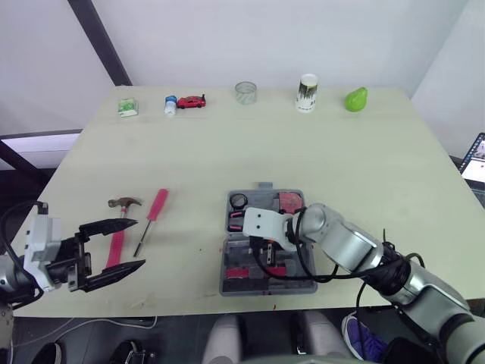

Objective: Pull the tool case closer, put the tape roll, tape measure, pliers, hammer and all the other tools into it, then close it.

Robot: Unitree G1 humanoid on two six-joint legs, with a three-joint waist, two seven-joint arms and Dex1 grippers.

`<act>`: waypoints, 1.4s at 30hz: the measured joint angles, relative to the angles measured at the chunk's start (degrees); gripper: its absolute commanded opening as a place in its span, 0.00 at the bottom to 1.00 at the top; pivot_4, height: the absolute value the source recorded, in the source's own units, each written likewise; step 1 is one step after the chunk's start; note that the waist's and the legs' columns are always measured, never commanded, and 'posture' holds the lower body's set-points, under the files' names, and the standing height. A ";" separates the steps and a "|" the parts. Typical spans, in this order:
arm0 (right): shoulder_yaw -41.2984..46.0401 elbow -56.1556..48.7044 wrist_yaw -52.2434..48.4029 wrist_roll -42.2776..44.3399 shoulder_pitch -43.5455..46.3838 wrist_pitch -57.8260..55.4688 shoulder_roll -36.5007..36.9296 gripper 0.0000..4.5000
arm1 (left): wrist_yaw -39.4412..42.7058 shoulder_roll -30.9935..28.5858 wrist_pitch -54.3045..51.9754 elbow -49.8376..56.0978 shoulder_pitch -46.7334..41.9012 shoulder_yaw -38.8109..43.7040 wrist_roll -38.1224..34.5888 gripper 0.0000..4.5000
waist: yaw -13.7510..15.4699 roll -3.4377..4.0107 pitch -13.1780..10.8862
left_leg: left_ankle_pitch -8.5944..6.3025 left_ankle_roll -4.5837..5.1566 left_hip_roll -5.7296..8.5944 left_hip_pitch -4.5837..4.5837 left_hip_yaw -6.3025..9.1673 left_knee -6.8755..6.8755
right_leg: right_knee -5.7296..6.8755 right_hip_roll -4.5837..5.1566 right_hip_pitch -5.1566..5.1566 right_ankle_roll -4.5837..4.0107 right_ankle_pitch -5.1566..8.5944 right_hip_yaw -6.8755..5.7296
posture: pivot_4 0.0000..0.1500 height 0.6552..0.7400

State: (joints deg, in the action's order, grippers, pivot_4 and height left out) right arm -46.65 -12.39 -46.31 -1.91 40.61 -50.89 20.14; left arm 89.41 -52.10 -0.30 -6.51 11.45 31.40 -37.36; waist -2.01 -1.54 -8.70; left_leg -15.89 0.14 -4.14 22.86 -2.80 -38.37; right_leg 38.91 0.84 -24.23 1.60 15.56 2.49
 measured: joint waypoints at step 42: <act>-1.59 2.28 -1.99 -5.19 -2.04 6.11 0.57 0.60 | 0.02 -2.19 -3.09 7.45 -2.12 -7.19 -1.46 1.00 | -0.21 0.00 0.00 | 0.01 0.00 -0.01 -0.05 0.04 -0.05 | 0.08 -0.04 0.03 0.00 -0.02 -0.03 | 1.00 1.00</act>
State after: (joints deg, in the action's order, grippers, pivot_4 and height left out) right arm -48.24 -10.11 -48.30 -7.10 38.58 -44.79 20.71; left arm 89.43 -54.29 -3.39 0.94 9.33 24.22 -38.82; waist -2.22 -1.54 -8.70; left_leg -15.87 0.14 -4.15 22.81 -2.76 -38.42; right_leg 38.99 0.80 -24.20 1.59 15.54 2.47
